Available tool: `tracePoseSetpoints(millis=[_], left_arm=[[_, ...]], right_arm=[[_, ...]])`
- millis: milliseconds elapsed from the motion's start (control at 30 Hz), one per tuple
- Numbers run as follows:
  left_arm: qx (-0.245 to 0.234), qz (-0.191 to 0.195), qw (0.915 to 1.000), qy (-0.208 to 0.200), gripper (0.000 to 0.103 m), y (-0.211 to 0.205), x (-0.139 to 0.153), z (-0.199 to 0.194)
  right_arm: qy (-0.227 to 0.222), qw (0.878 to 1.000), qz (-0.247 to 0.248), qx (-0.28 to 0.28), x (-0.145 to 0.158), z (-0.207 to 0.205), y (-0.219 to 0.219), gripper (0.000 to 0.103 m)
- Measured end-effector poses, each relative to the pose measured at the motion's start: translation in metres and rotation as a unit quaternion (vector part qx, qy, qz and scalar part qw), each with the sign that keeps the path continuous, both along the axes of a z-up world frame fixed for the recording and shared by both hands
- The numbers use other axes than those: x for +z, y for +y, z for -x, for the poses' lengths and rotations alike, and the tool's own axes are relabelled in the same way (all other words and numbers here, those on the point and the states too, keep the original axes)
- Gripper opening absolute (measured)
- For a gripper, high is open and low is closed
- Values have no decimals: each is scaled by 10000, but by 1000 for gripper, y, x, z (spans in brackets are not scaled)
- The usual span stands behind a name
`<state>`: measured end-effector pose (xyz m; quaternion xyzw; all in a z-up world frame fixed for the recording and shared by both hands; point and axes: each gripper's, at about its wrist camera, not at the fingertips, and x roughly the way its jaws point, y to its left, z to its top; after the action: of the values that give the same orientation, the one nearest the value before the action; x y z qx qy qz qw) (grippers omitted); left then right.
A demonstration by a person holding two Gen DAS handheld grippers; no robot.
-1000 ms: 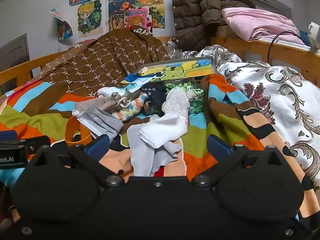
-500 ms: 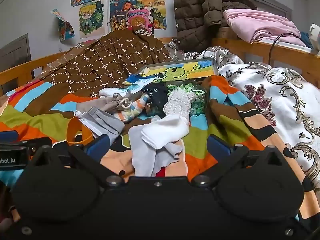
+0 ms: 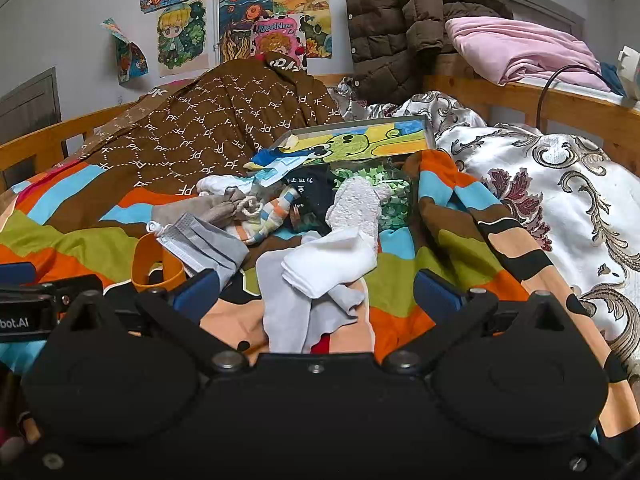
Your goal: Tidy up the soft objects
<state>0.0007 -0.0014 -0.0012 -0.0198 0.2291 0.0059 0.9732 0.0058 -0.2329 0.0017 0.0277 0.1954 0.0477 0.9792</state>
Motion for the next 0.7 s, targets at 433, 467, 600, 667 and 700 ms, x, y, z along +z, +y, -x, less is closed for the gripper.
tracePoseSetpoints(millis=[433, 467, 600, 667, 700], left_arm=[[0, -3, 10000, -3, 102, -1, 0, 1], [2, -2, 10000, -3, 102, -1, 0, 1], [8, 1, 10000, 2, 102, -1, 0, 1], [3, -3, 10000, 0, 102, -1, 0, 1], [0, -5, 10000, -3, 102, -1, 0, 1]], right_arm=[[13, 10000, 5, 7, 0, 0, 0, 103], [13, 10000, 8, 6, 0, 0, 0, 103], [8, 10000, 20, 15, 0, 0, -1, 102], [9, 10000, 15, 12, 0, 0, -1, 103], [8, 10000, 12, 8, 0, 0, -1, 103]])
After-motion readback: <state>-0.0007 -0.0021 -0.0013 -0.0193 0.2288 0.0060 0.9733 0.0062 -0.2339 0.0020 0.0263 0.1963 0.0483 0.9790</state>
